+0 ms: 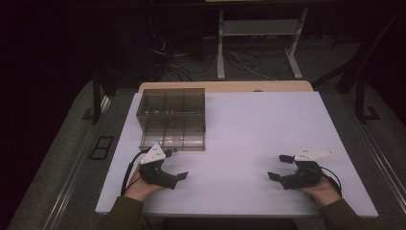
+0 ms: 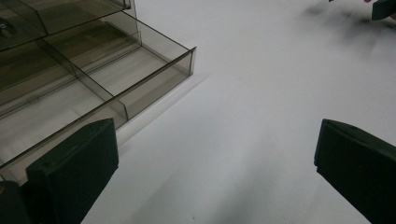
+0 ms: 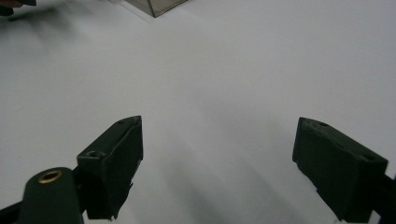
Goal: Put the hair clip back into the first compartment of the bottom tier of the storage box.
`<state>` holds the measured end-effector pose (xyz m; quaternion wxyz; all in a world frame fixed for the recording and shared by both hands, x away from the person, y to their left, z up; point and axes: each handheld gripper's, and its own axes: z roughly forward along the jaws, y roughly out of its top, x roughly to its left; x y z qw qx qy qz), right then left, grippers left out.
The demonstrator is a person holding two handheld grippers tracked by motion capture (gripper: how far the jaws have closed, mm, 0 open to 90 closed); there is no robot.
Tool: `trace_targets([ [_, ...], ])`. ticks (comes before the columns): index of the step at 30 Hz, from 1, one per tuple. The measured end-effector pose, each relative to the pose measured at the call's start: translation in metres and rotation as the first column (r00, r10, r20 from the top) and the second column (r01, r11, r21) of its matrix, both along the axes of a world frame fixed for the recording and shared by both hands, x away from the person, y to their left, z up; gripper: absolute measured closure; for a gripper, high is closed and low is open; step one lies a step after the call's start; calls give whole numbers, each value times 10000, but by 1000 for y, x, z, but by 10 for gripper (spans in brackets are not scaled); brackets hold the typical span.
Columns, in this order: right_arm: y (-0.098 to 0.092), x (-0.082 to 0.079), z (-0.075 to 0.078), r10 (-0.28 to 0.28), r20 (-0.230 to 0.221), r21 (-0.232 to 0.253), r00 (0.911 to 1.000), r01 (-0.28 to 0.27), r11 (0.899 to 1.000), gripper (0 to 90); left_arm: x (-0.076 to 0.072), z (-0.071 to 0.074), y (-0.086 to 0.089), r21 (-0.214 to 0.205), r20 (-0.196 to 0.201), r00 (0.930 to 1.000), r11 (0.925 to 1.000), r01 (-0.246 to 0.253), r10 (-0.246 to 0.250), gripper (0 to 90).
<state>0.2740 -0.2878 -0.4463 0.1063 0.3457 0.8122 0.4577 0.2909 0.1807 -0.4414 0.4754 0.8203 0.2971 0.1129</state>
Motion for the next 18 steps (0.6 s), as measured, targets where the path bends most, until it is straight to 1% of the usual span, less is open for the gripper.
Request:
trace_targets([
  [4, 0, 0, 0, 2, 8, -16, 10000, -2, 10000, 154, 0, 0, -1, -5, 11, 10000, 10000, -40, 40, 0],
  [6, 0, 0, 0, -10, -7, 6, 10000, 10, 10000, 154, 0, 1, -1, 58, 20, 10000, 10000, -5, 5, 0],
  [12, 0, 0, 0, -4, -5, -12, 10000, 4, 10000, 155, -1, 1, -3, 251, 13, 9999, 9995, -173, 173, 0],
  [15, 0, 0, 0, -6, 11, -20, 10000, 6, 10000, 155, -1, 2, -3, 232, 41, 9998, 9995, -202, 201, 0],
  [17, 0, 0, 0, -30, -1, -9, 10000, 30, 10000, 154, -1, 3, -3, 173, 77, 9991, 9990, -419, 417, 0],
  [18, 0, 0, 0, -30, -1, -9, 10000, 30, 10000, 154, -1, 3, -3, 173, 77, 9991, 9990, -419, 417, 0],
])
